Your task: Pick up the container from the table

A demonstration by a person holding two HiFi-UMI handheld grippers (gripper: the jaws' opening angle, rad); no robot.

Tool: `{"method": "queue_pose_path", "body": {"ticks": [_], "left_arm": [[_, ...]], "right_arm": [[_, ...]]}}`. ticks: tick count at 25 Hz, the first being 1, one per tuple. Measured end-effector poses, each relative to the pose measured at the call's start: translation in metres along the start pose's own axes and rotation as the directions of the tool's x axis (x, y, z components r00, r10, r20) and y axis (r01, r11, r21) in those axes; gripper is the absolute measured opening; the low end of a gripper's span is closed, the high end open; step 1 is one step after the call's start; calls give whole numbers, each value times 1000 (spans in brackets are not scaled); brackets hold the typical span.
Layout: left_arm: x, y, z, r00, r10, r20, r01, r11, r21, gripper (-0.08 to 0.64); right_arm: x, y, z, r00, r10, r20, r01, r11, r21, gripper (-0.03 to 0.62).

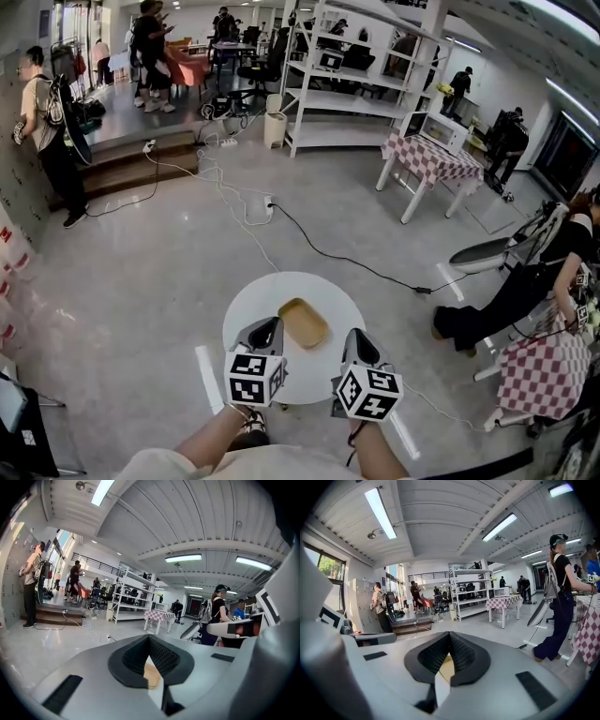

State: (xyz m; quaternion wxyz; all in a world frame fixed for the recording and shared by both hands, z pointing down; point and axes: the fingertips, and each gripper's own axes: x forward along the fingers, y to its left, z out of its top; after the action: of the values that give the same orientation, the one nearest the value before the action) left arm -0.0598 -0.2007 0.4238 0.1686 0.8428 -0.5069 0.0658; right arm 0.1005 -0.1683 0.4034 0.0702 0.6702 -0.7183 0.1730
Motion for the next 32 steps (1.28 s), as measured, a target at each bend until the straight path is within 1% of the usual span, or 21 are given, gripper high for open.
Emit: {"method": "queue_pose_path", "body": {"ticks": [6, 14, 18, 21, 25, 28, 32], "left_arm": [[23, 19, 3, 1000, -11, -15, 11, 1000, -10, 6], [56, 31, 14, 998, -48, -26, 48, 999, 7, 6], [66, 32, 16, 997, -67, -38, 68, 998, 16, 6], [72, 32, 13, 997, -67, -48, 68, 998, 13, 6], [80, 36, 7, 997, -51, -64, 51, 999, -2, 6], [82, 41, -3, 996, -22, -90, 21, 1000, -16, 6], [74, 32, -12, 993, -6, -114, 4, 1000, -20, 6]], "right_arm": [[26, 4, 5, 1000, -16, -1, 16, 1000, -3, 25], [52, -7, 17, 997, -80, 20, 80, 997, 11, 25], [55, -12, 17, 994, -108, 23, 107, 994, 19, 25], [53, -16, 13, 993, -119, 18, 119, 993, 23, 25], [60, -22, 5, 993, -114, -10, 114, 993, 19, 25], [69, -22, 0, 995, -94, -33, 95, 995, 22, 25], [70, -26, 1, 997, -69, -42, 70, 997, 18, 25]]}}
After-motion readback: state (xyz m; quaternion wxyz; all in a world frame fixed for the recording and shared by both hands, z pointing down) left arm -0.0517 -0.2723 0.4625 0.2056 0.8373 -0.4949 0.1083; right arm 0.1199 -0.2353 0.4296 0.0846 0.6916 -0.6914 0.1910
